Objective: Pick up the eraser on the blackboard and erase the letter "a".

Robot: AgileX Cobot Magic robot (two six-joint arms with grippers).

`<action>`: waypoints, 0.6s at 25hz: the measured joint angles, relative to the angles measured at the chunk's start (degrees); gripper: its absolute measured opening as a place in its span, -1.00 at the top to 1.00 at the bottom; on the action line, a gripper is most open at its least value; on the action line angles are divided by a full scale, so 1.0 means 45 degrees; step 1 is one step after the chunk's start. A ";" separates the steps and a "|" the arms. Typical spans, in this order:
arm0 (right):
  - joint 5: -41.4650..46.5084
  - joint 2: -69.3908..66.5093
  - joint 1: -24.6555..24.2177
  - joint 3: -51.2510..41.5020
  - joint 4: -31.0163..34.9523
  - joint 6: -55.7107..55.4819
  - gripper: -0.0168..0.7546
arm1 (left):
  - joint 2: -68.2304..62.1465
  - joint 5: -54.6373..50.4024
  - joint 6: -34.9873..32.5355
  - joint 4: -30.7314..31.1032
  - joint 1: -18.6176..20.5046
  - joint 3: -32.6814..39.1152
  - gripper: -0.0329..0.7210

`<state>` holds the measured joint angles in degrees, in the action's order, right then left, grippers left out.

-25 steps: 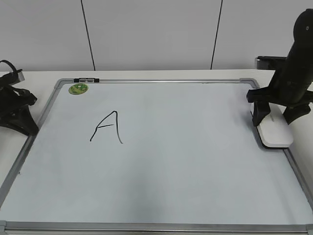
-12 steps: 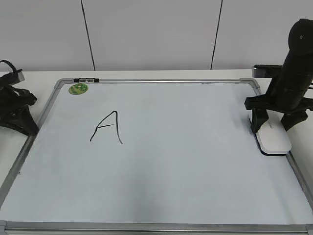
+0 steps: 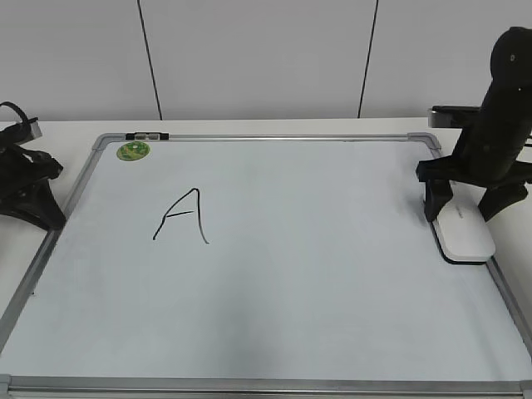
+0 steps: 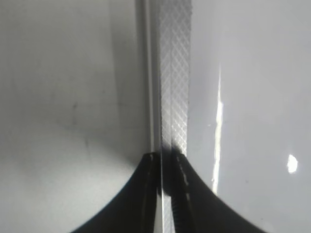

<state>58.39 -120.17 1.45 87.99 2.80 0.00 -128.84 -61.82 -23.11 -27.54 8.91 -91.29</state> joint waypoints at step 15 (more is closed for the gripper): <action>0.2497 0.0000 0.0000 0.3141 0.0235 0.0621 -0.61 | -0.0160 -0.0337 0.0000 0.0251 0.0000 -0.0799 -0.11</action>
<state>69.63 -120.17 1.45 102.12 3.86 2.80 -129.56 -63.33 -23.11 -26.41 8.91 -94.89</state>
